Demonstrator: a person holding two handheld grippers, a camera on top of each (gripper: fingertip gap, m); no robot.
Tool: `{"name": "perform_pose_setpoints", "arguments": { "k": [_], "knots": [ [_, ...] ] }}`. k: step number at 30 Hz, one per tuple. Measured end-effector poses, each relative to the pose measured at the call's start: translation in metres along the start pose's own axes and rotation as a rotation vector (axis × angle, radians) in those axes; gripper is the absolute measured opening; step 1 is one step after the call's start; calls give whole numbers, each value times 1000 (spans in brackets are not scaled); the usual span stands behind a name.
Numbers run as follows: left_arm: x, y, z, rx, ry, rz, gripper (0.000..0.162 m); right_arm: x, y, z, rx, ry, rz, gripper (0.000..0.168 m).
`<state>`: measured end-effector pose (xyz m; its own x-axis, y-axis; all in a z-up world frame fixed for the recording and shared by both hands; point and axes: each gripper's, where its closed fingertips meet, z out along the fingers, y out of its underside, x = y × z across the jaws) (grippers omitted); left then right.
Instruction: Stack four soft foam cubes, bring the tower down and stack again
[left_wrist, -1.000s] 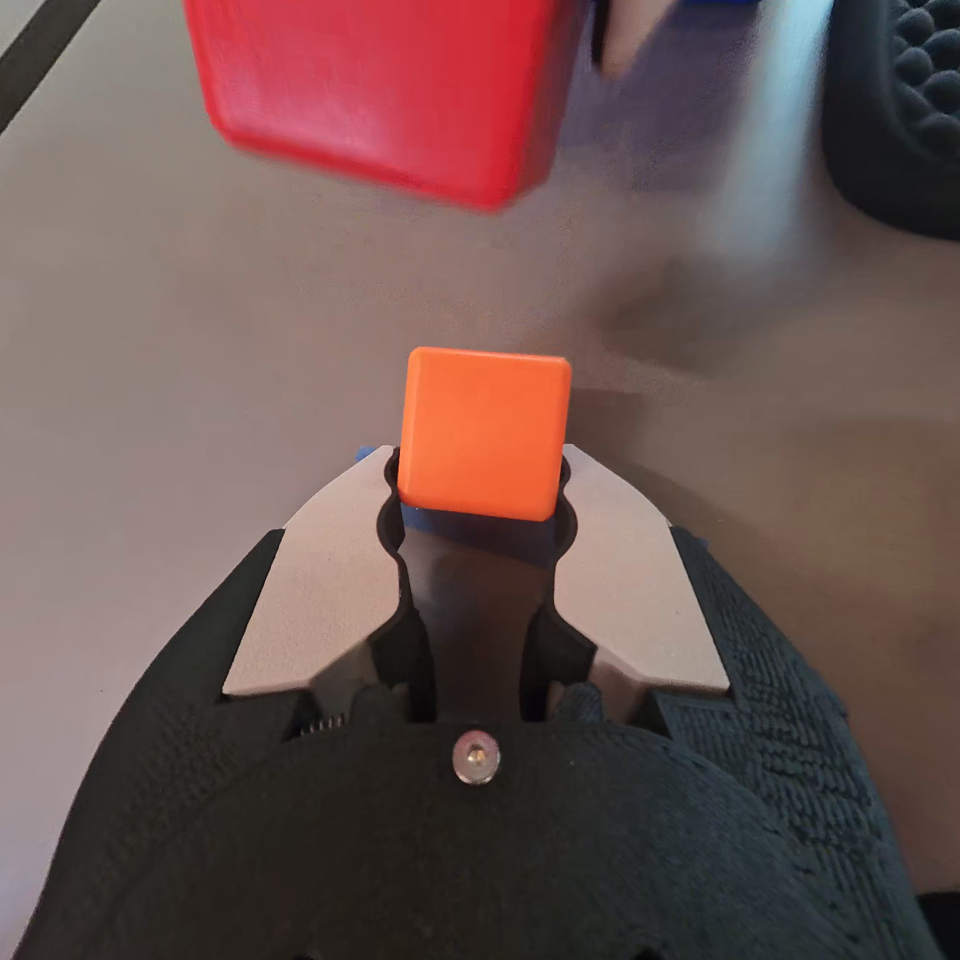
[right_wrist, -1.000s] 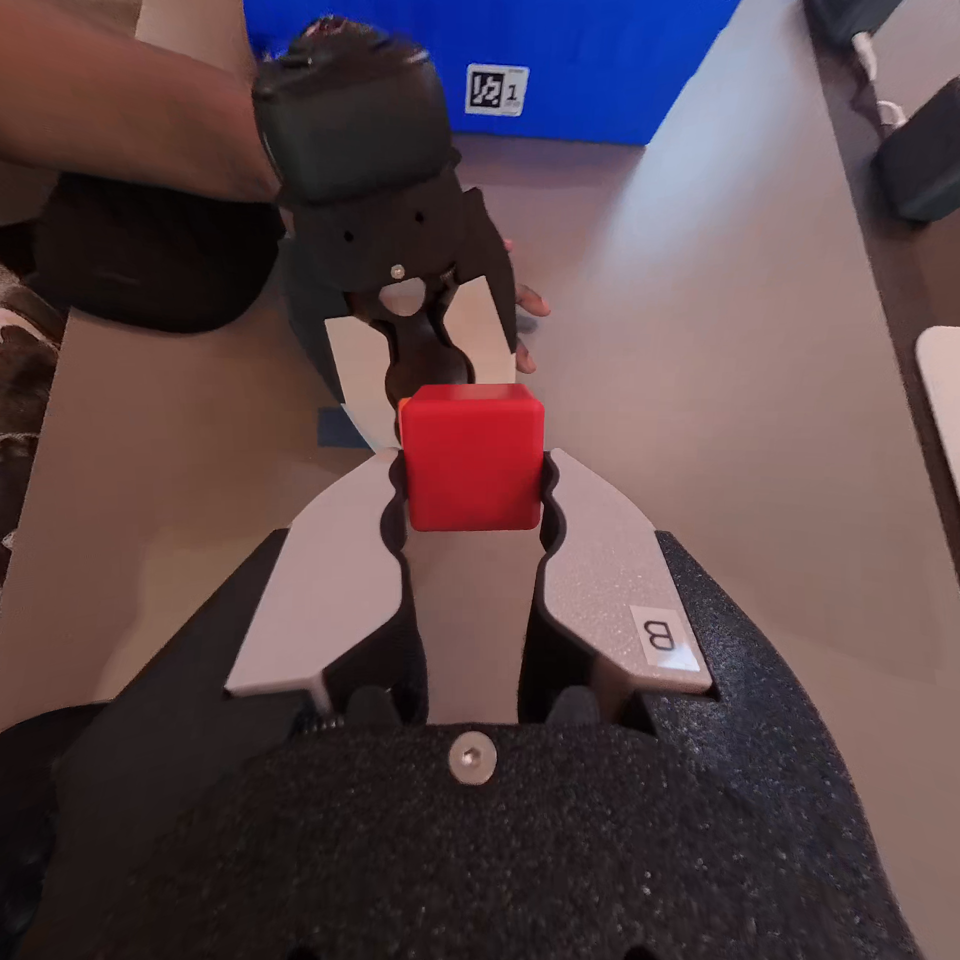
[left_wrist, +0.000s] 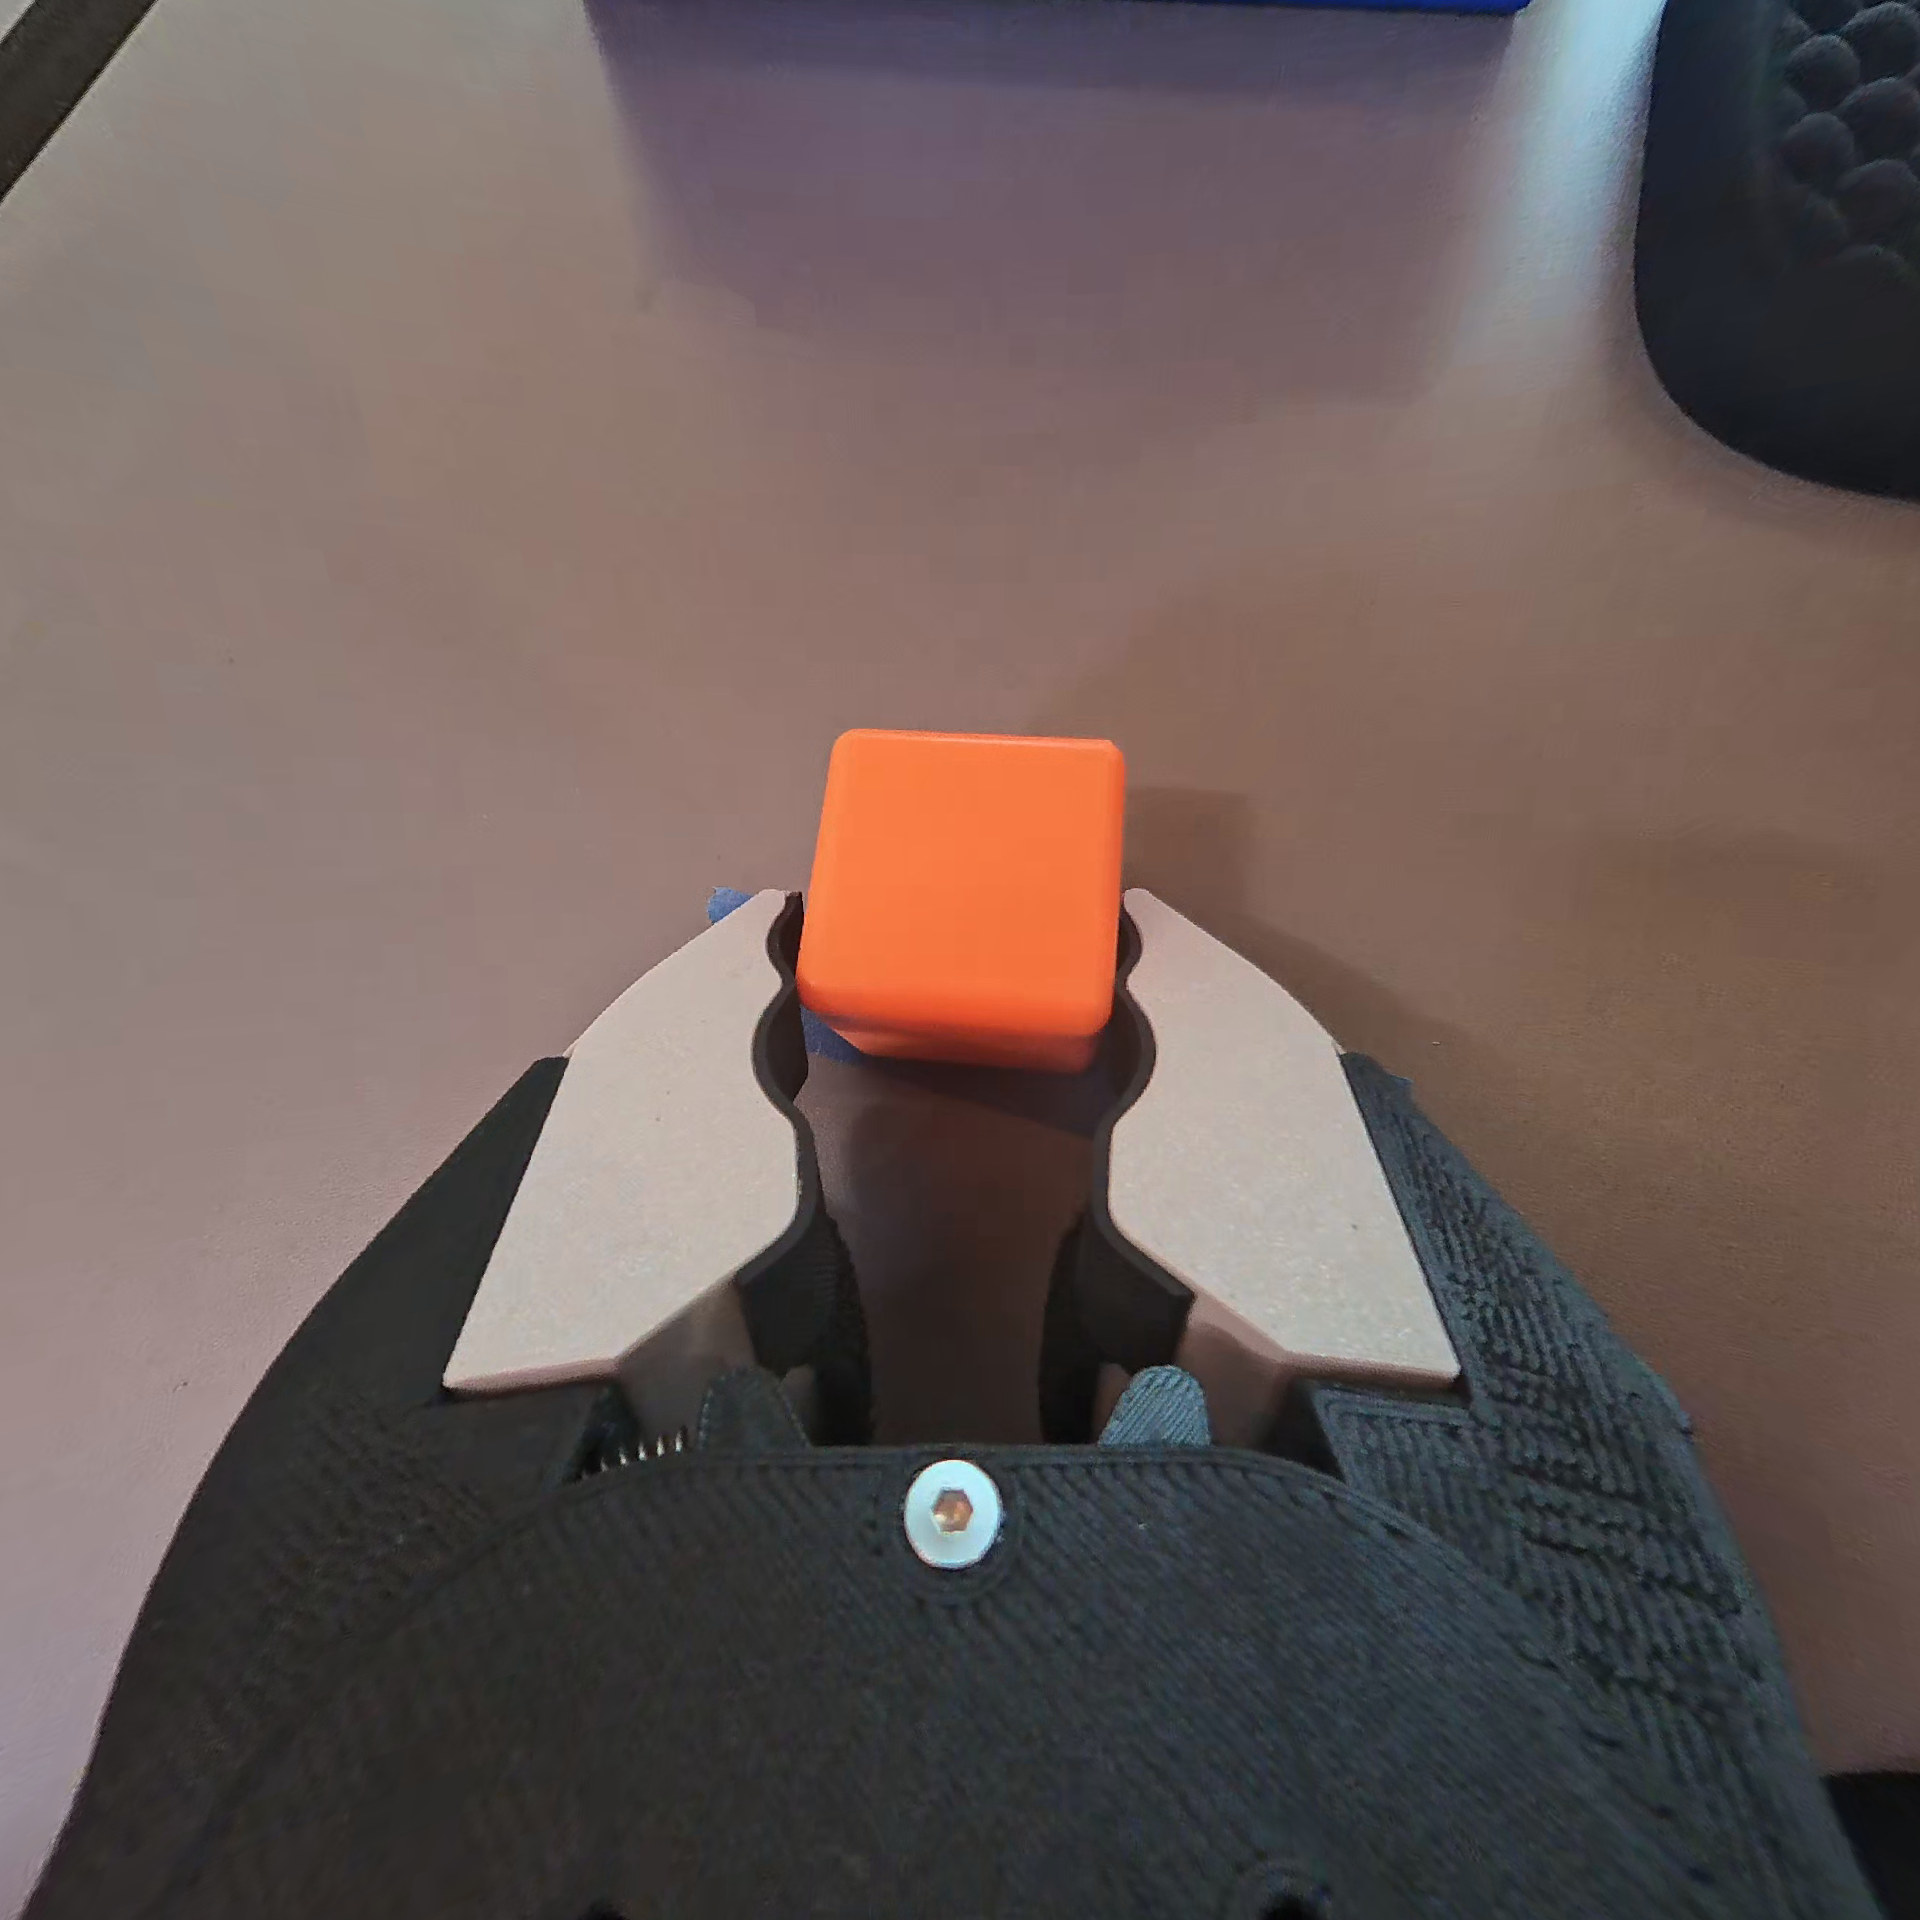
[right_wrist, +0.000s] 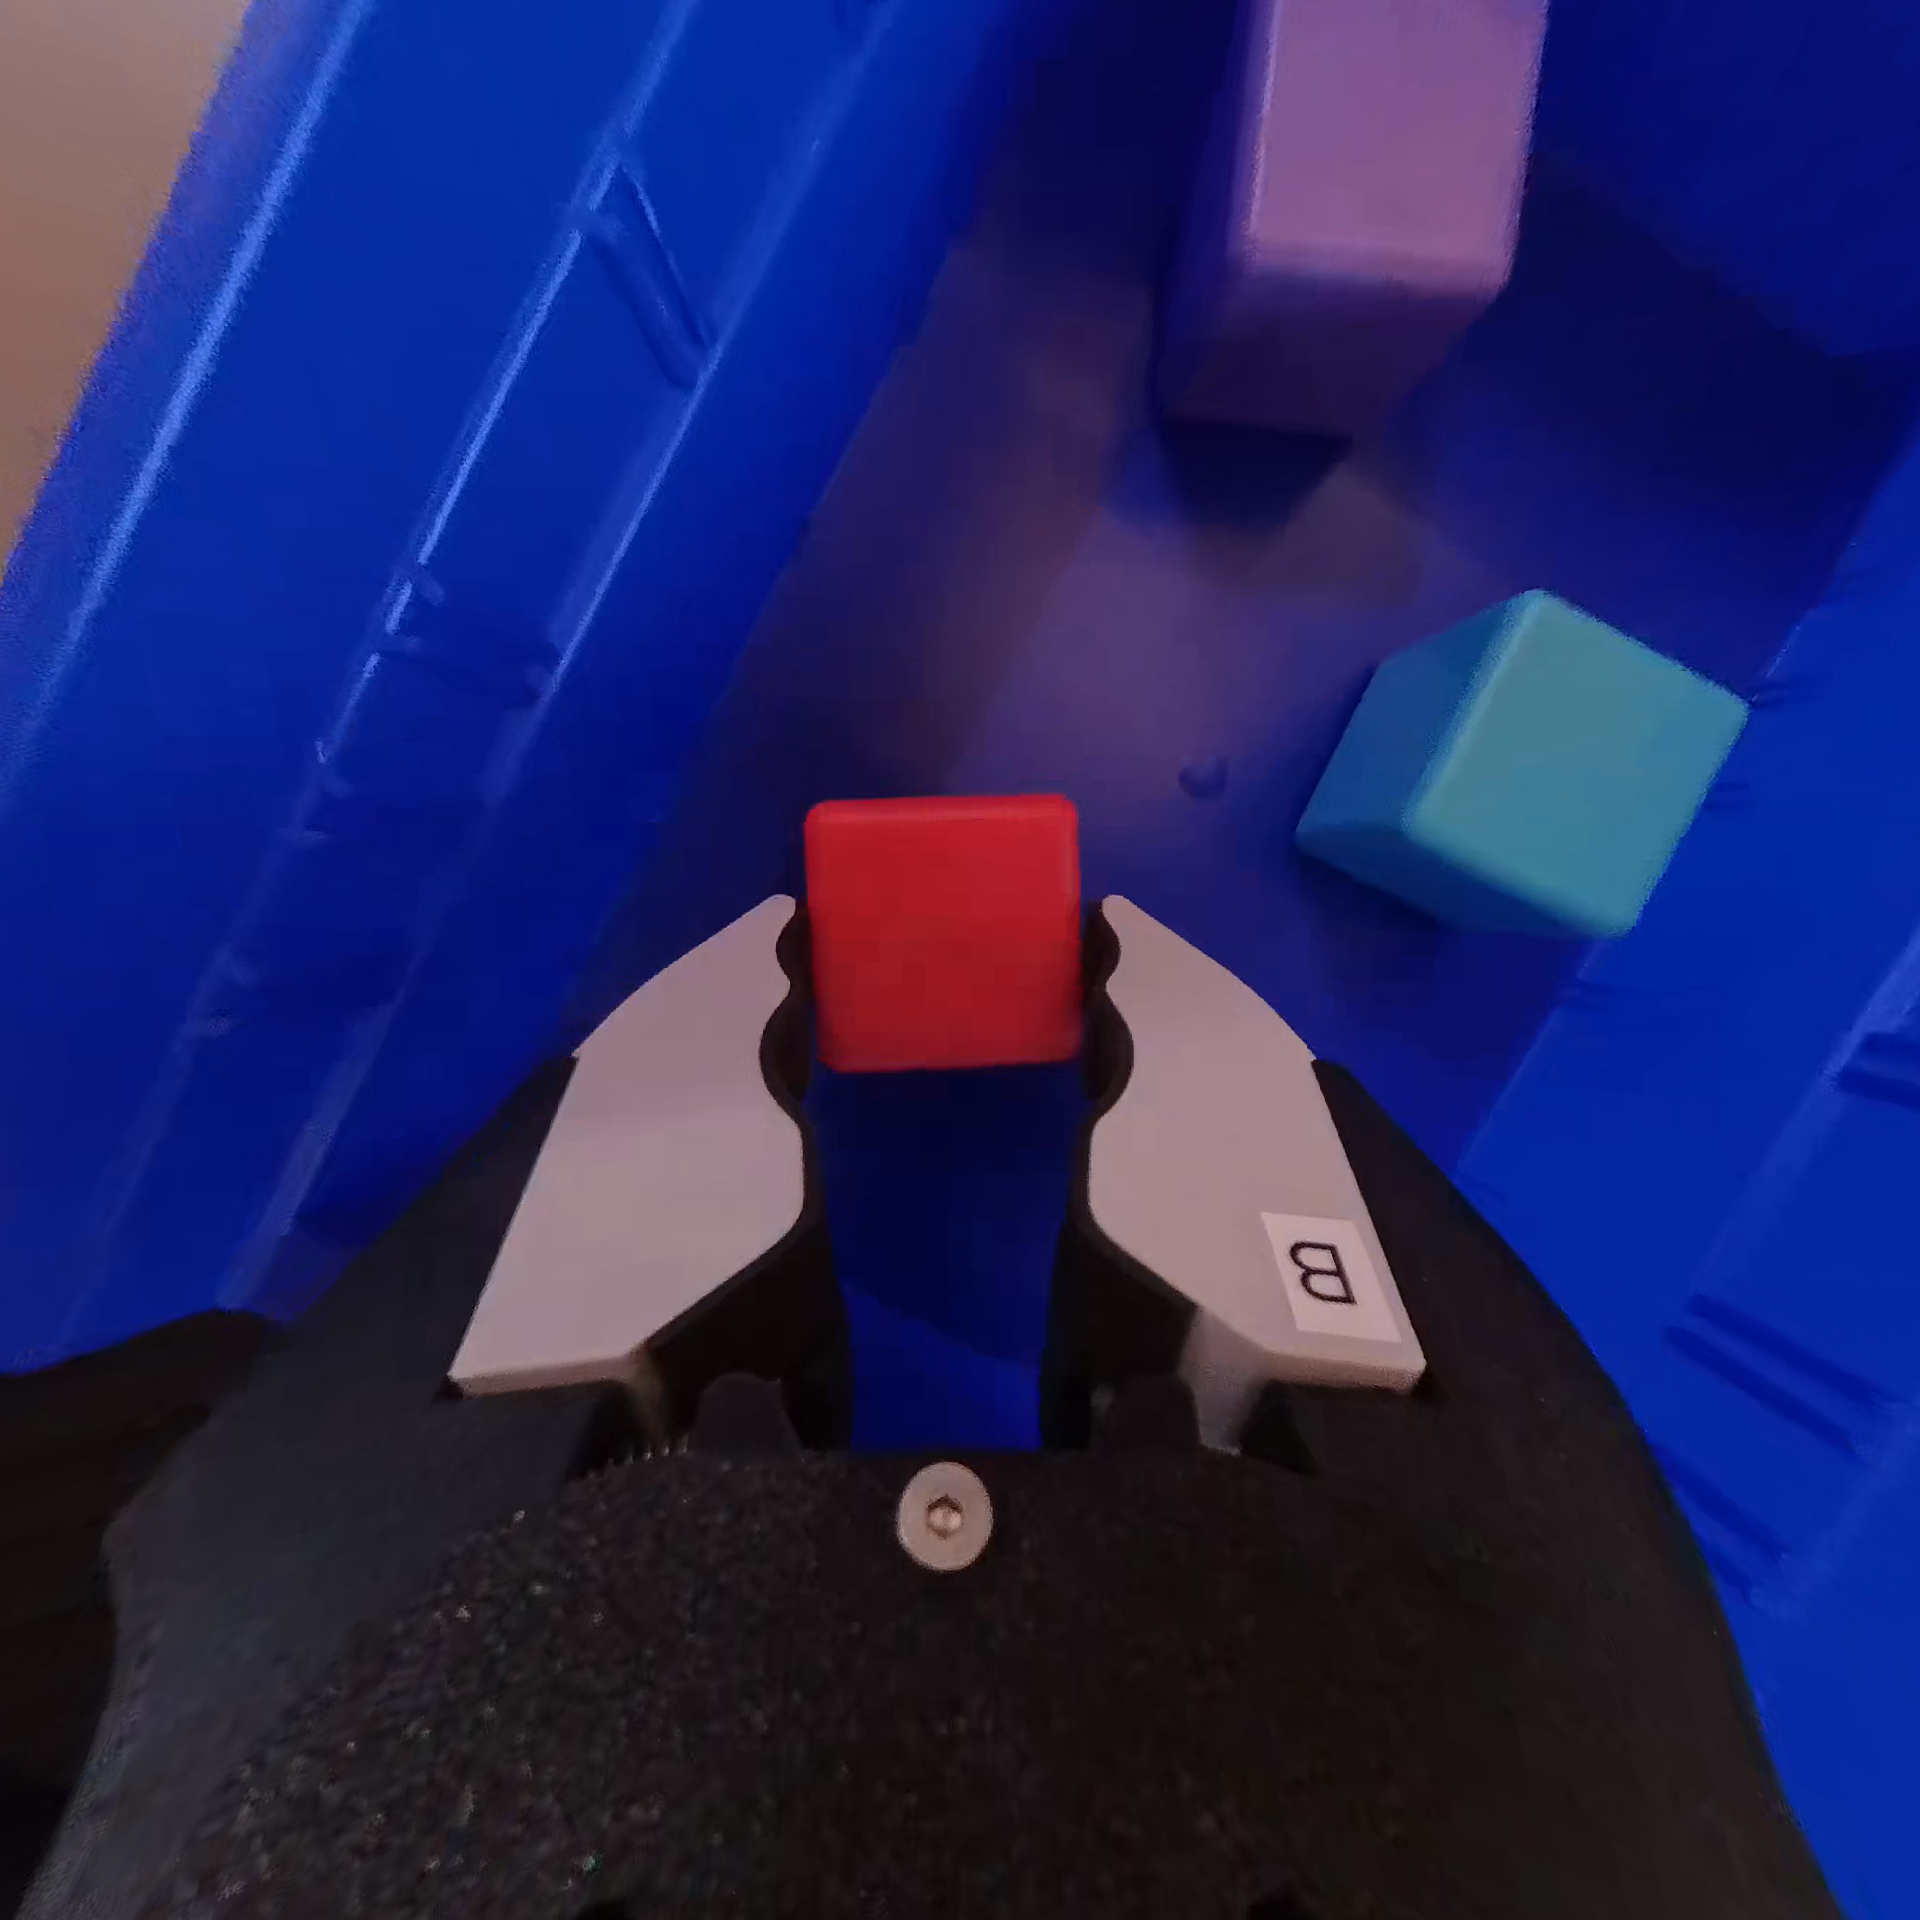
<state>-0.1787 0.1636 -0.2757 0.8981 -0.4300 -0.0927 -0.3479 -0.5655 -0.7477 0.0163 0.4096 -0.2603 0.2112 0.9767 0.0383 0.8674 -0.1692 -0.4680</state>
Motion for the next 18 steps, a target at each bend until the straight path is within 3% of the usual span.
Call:
{"name": "perform_pose_setpoints", "arguments": {
  "k": [3,6,8,10,15,18],
  "knots": [
    [2,-2,-2,15,17,3,65,16,-24,-25,135,101,48,61],
    [5,-6,-10,66,61,-26,80,19,-70,-76,397,195,41,72],
    [6,-11,-19,108,97,-62,90,-18,-108,-108,584,117,-72,75],
    [6,-17,-30,160,133,-101,101,-85,-135,-122,670,-64,-284,75],
    [-6,-25,-48,276,129,-152,106,-247,-138,-74,503,-510,-798,73],
    [-9,-24,-50,294,134,-166,108,-283,-134,-13,320,-550,-939,77]
  ]
}}
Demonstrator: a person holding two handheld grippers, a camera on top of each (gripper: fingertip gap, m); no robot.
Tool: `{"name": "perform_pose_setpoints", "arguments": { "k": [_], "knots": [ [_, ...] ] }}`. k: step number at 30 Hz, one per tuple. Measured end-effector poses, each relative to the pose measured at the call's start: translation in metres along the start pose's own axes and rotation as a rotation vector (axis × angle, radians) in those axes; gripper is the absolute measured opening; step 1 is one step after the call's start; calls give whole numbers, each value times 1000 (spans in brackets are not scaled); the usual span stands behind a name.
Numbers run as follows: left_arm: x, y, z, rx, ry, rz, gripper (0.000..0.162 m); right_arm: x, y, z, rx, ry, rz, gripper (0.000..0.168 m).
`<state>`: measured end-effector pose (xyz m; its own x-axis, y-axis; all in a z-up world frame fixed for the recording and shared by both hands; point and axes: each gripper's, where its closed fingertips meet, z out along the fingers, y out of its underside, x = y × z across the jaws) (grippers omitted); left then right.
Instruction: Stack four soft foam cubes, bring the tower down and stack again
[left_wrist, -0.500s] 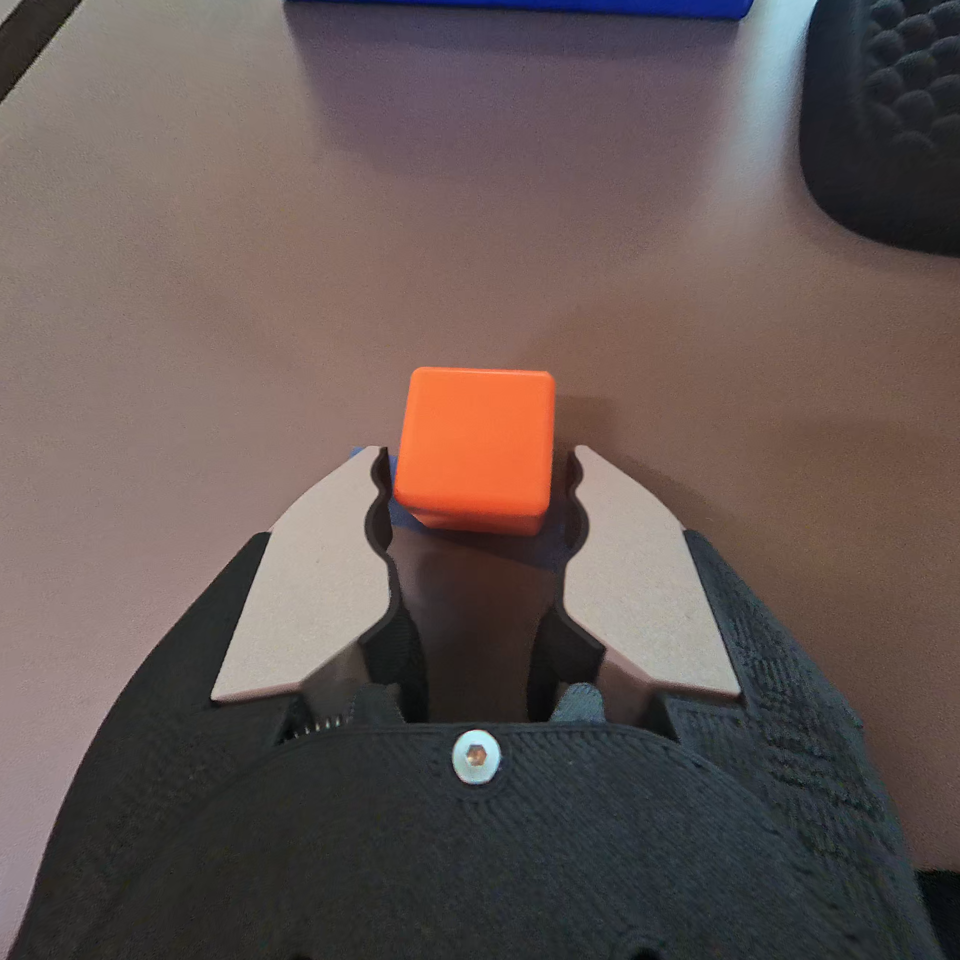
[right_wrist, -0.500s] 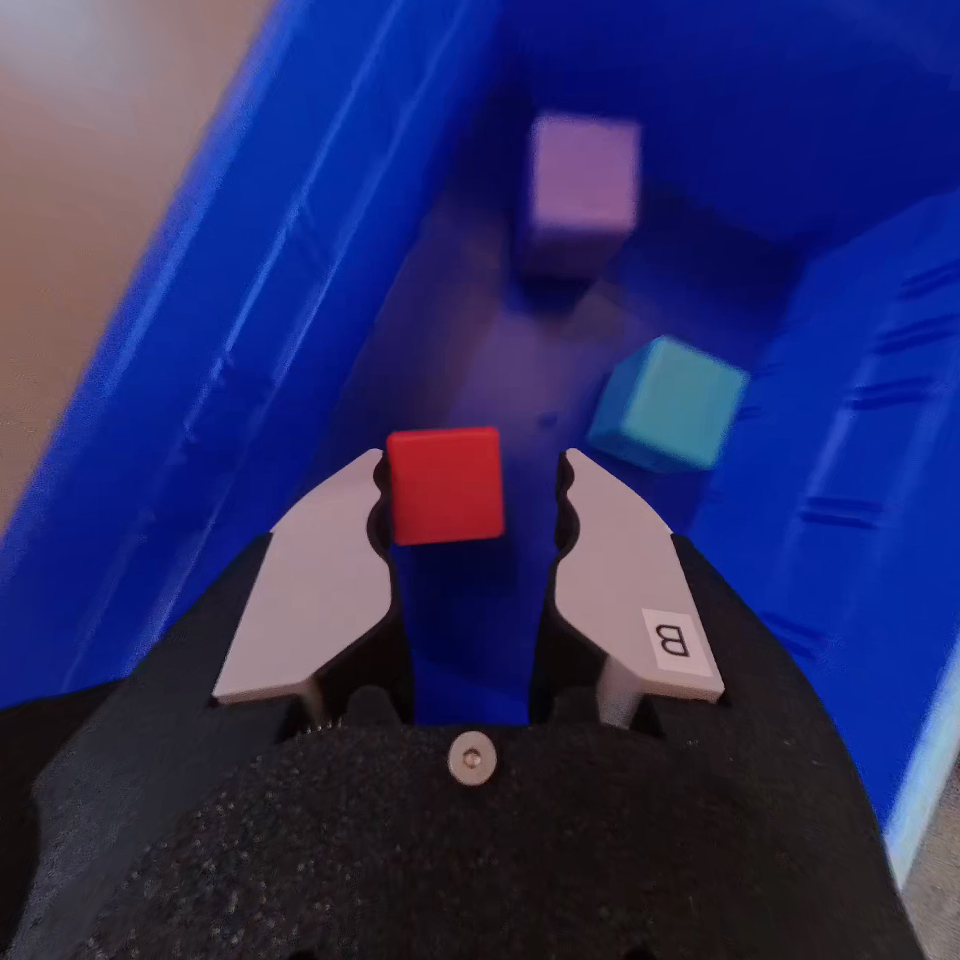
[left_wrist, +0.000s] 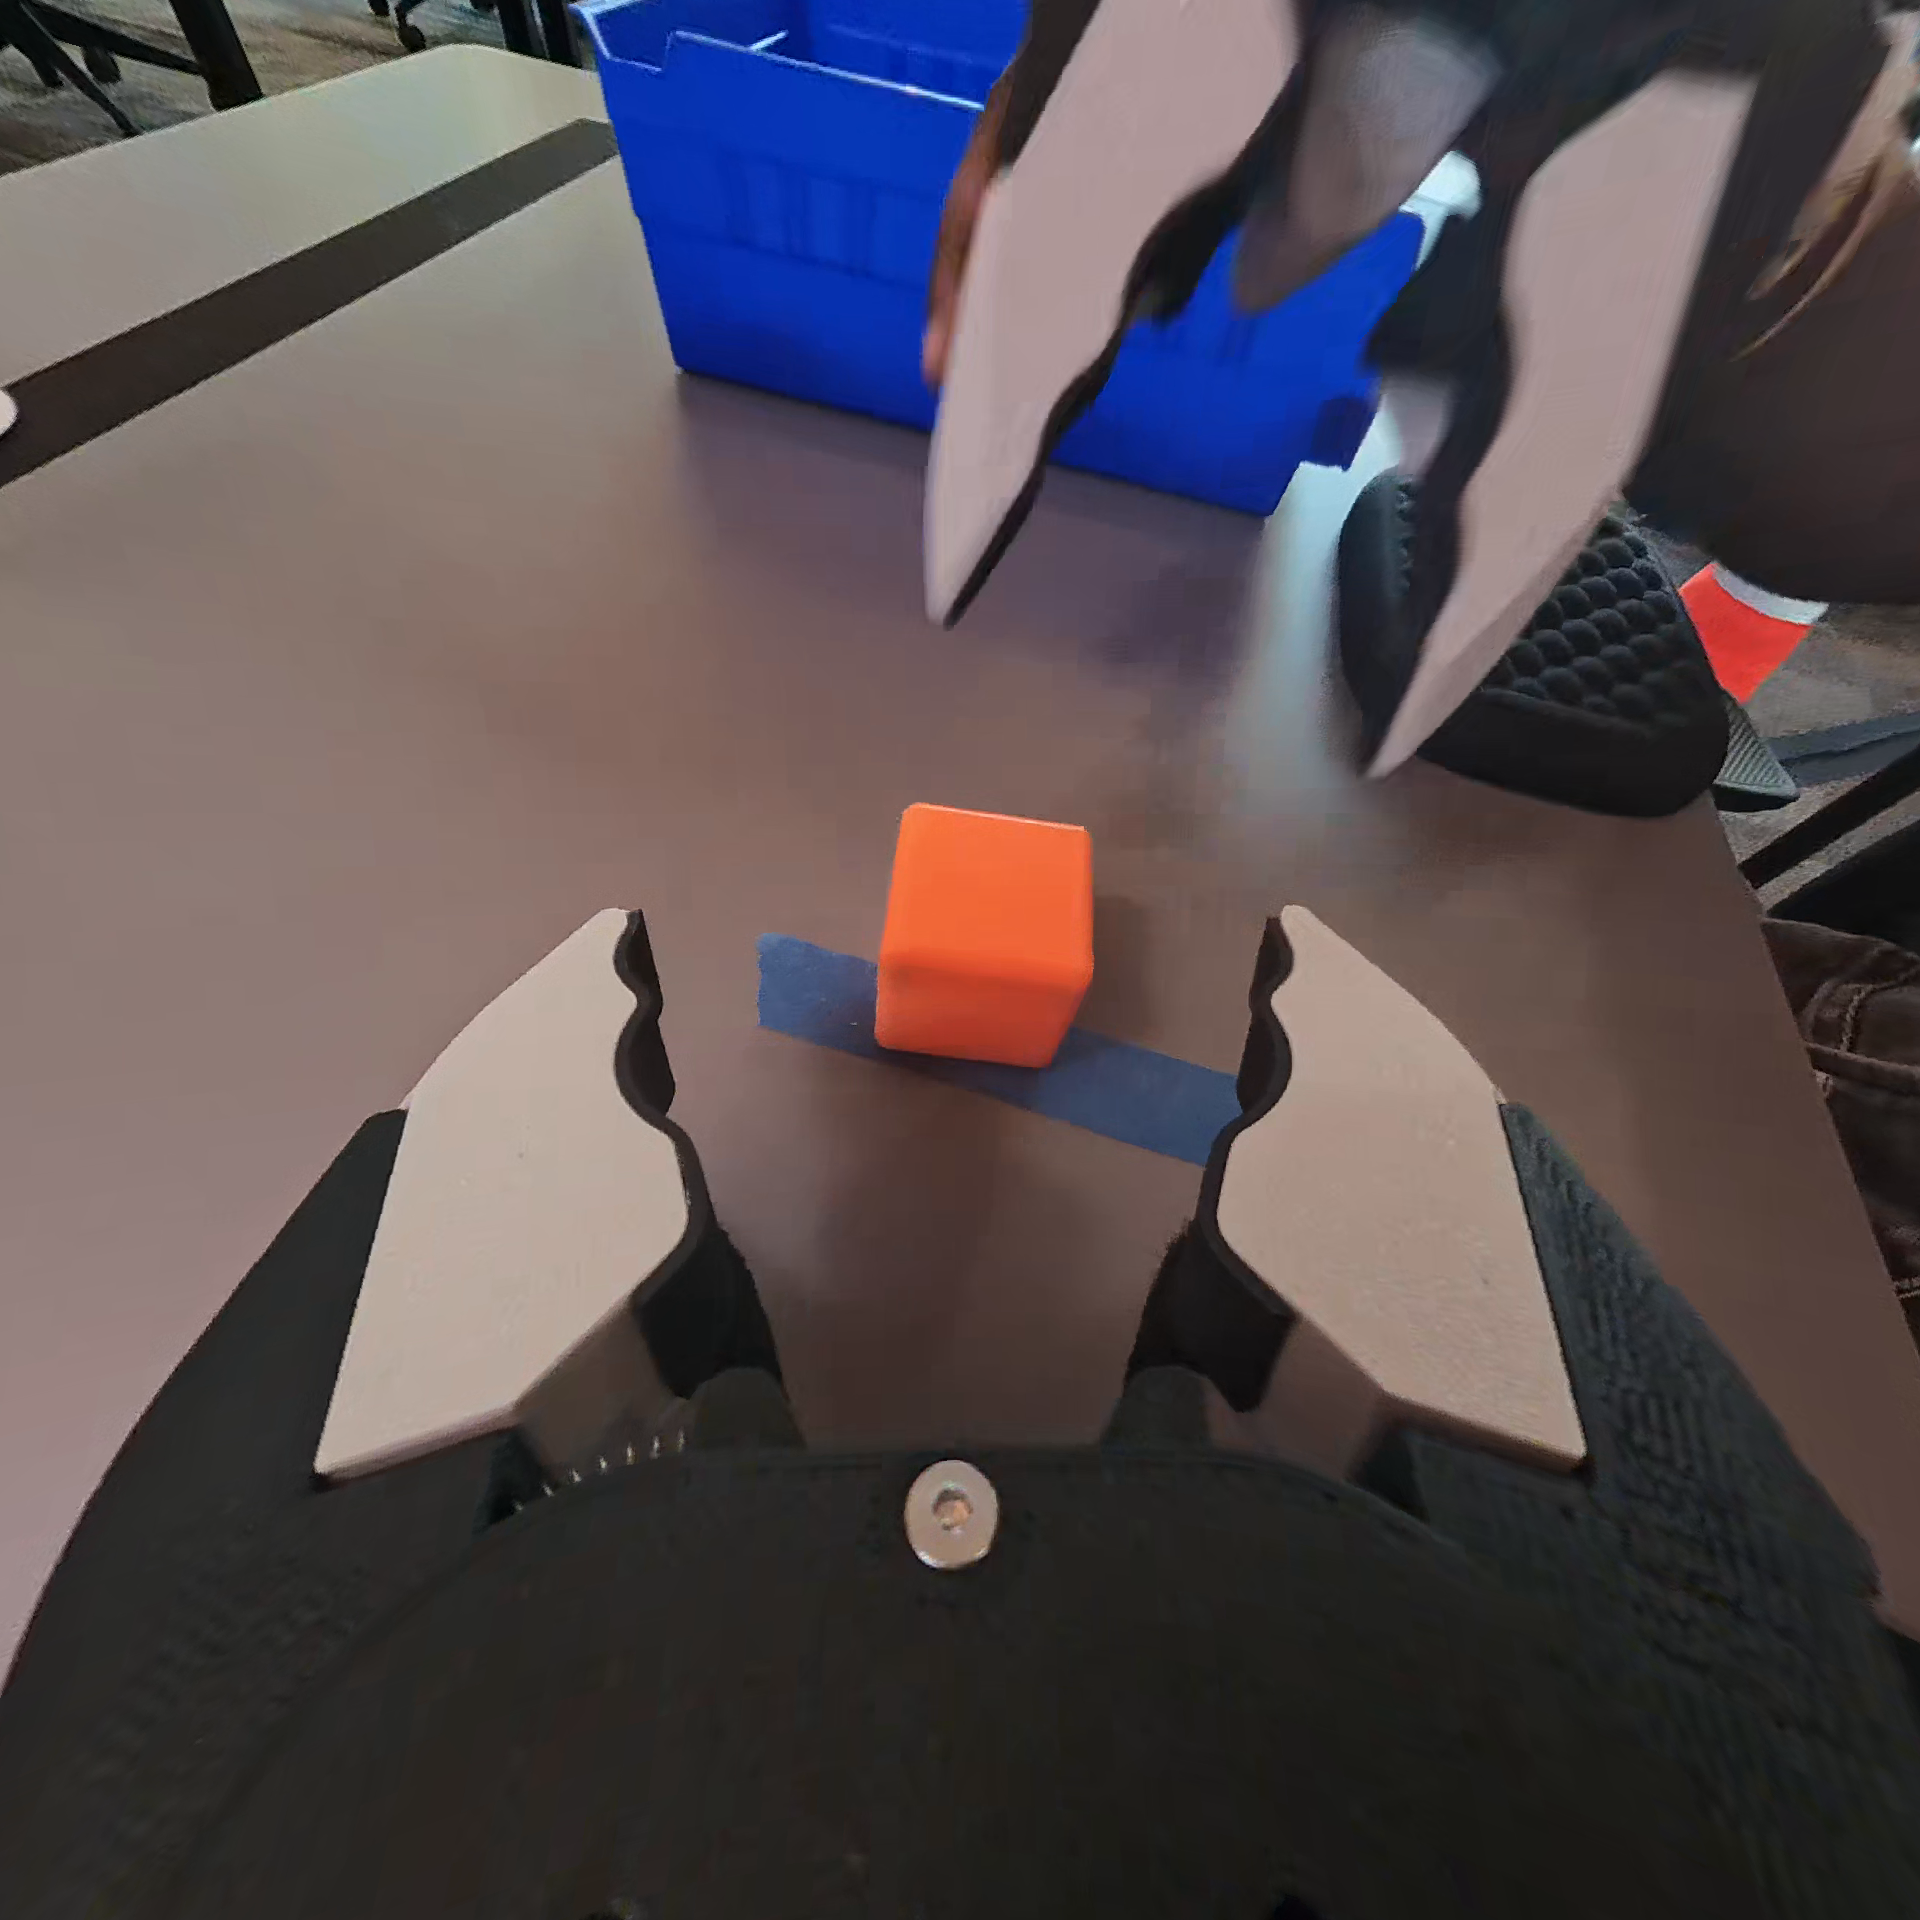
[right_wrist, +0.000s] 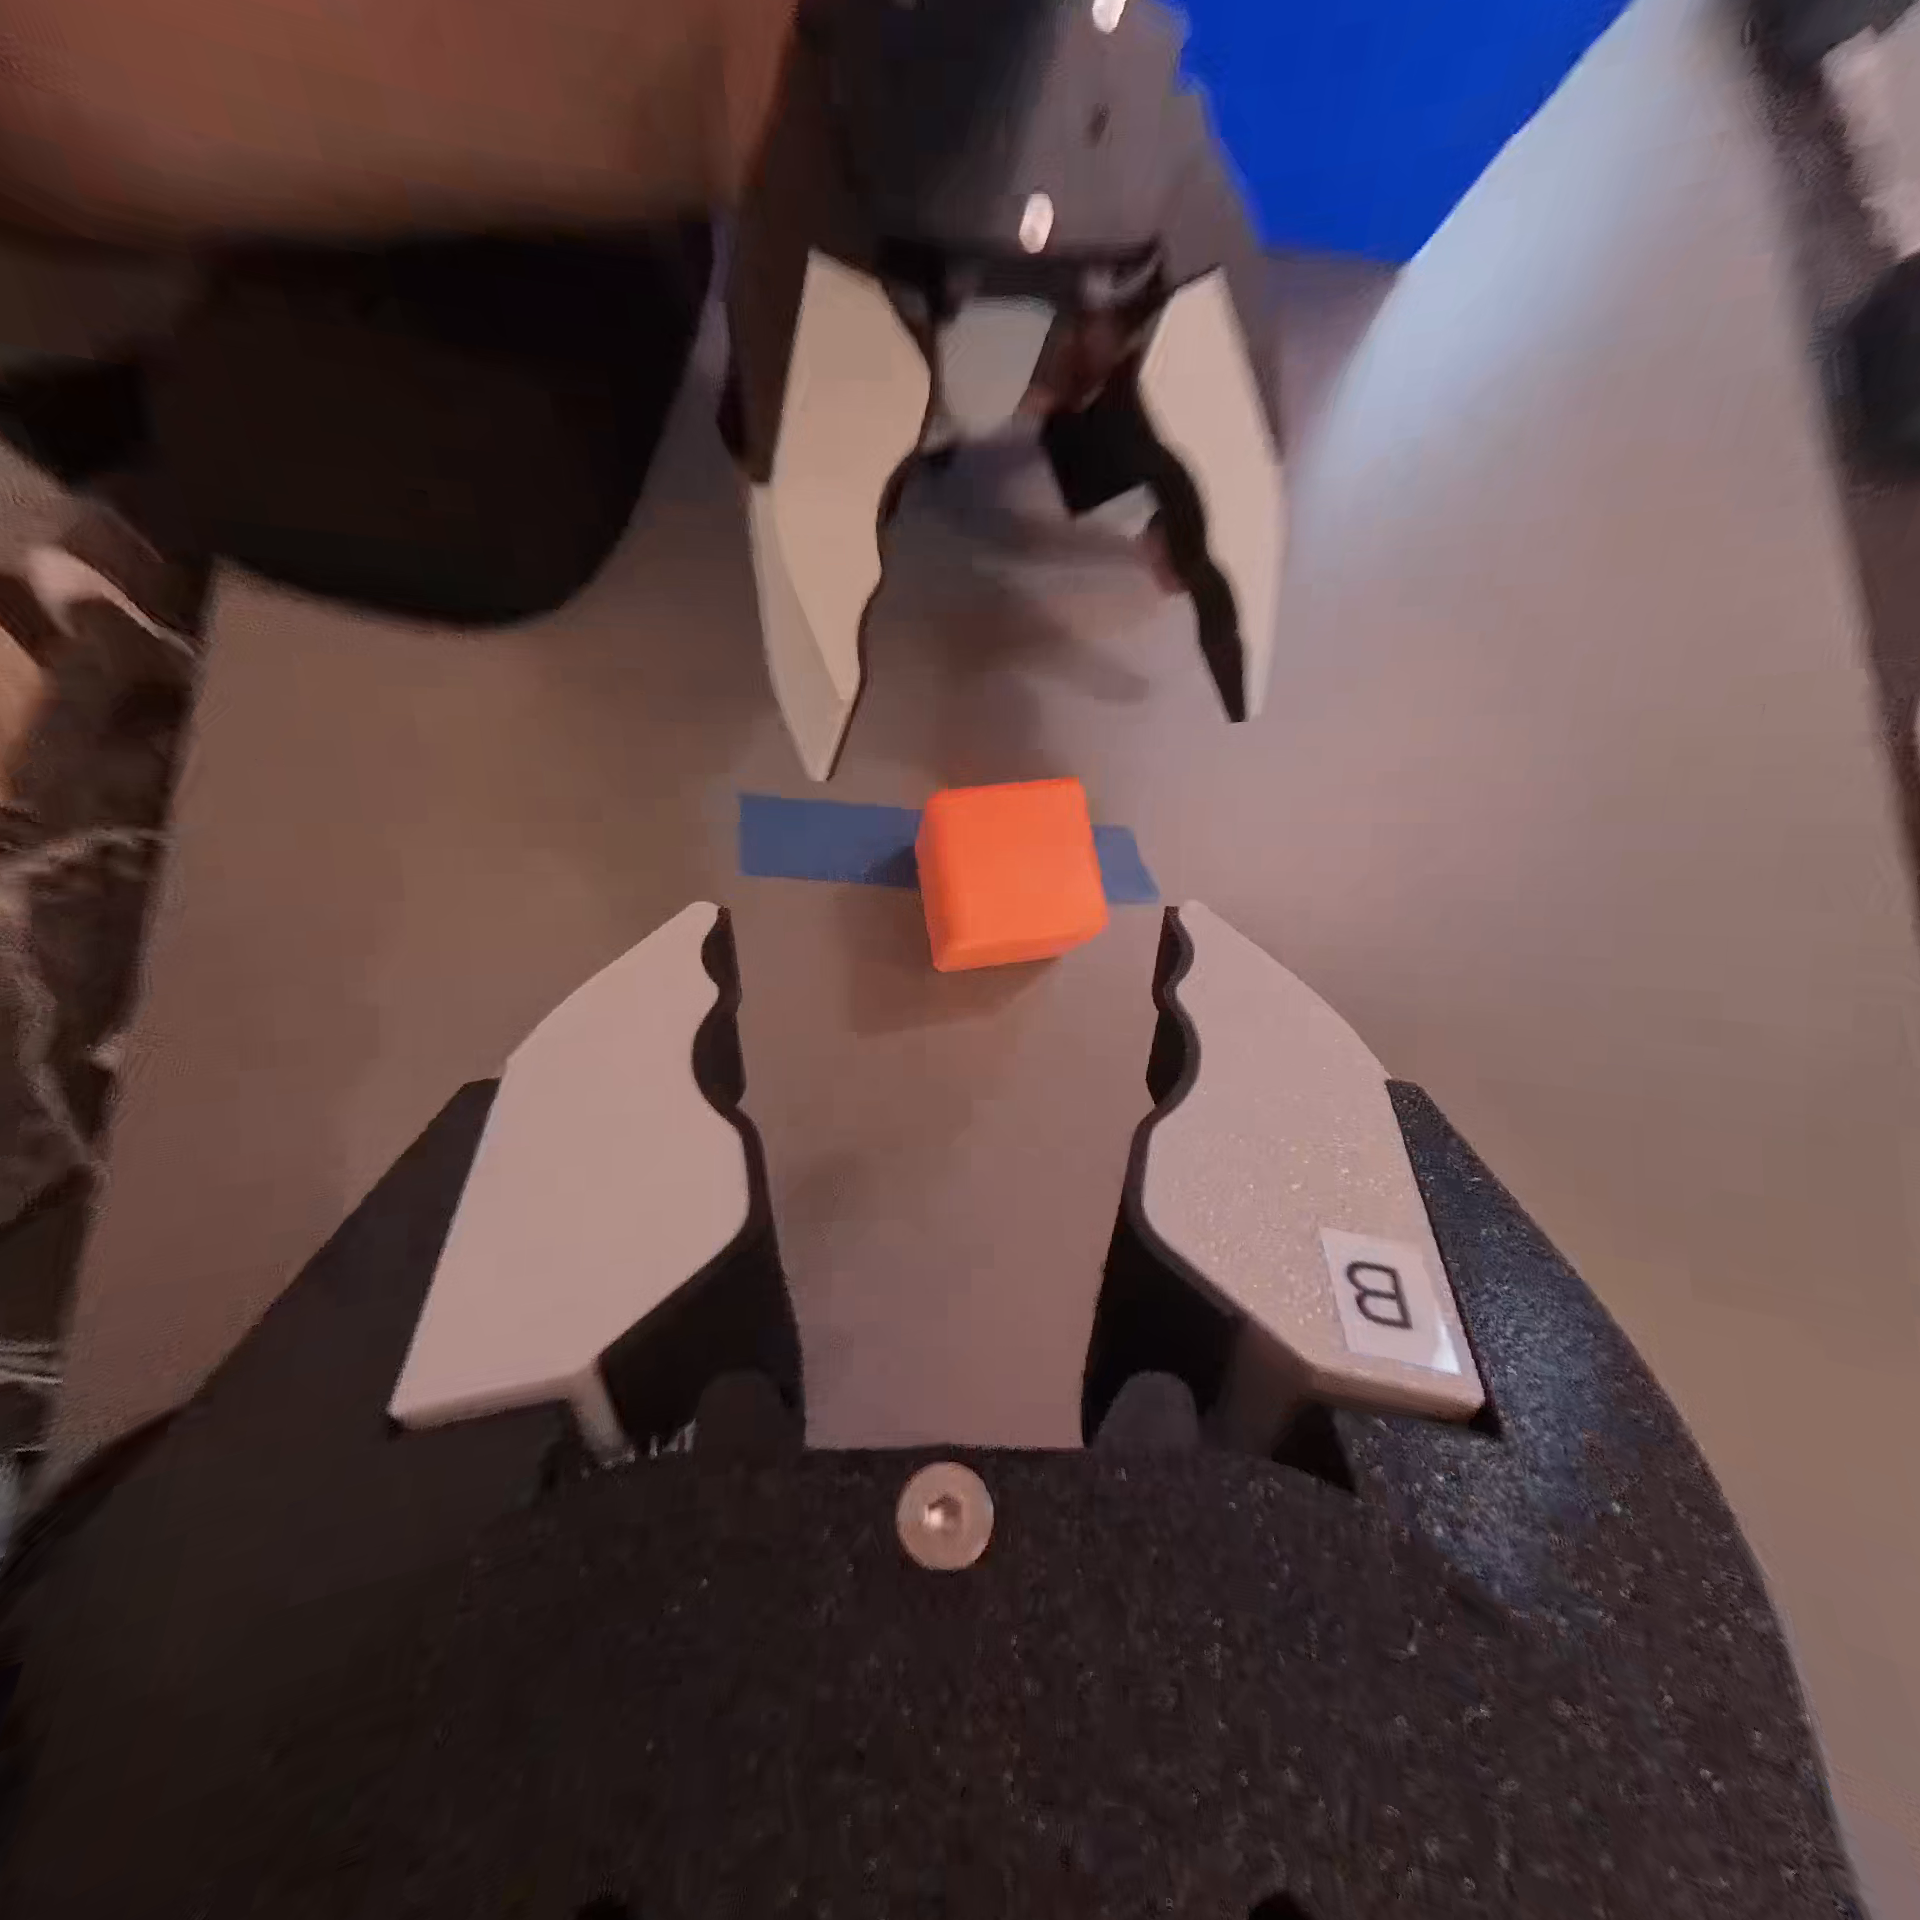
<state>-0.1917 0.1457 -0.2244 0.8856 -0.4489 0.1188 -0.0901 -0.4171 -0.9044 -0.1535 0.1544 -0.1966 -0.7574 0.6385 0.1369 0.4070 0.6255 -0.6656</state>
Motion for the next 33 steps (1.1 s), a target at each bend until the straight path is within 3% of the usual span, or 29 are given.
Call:
{"name": "perform_pose_setpoints", "arguments": {
  "k": [3,7,9,14,18,24,27,33],
  "knots": [
    [3,3,1,-13,17,17,112,7,13,43,-85,-75,-16,73],
    [4,6,3,-24,25,29,113,13,27,68,-137,-121,-32,60],
    [4,8,3,-41,24,35,113,13,30,72,-153,-126,-40,49],
    [3,3,2,-18,8,46,113,22,28,55,-136,-10,4,49],
    [-1,1,1,-8,-20,43,113,27,20,7,-62,146,88,49],
    [-2,3,3,-21,-38,51,113,29,28,-101,39,426,257,49],
    [-4,2,3,-18,-54,56,112,28,58,-155,36,580,381,49],
    [-7,3,3,-30,-75,70,112,14,154,-233,-70,857,677,49]
  ]
}}
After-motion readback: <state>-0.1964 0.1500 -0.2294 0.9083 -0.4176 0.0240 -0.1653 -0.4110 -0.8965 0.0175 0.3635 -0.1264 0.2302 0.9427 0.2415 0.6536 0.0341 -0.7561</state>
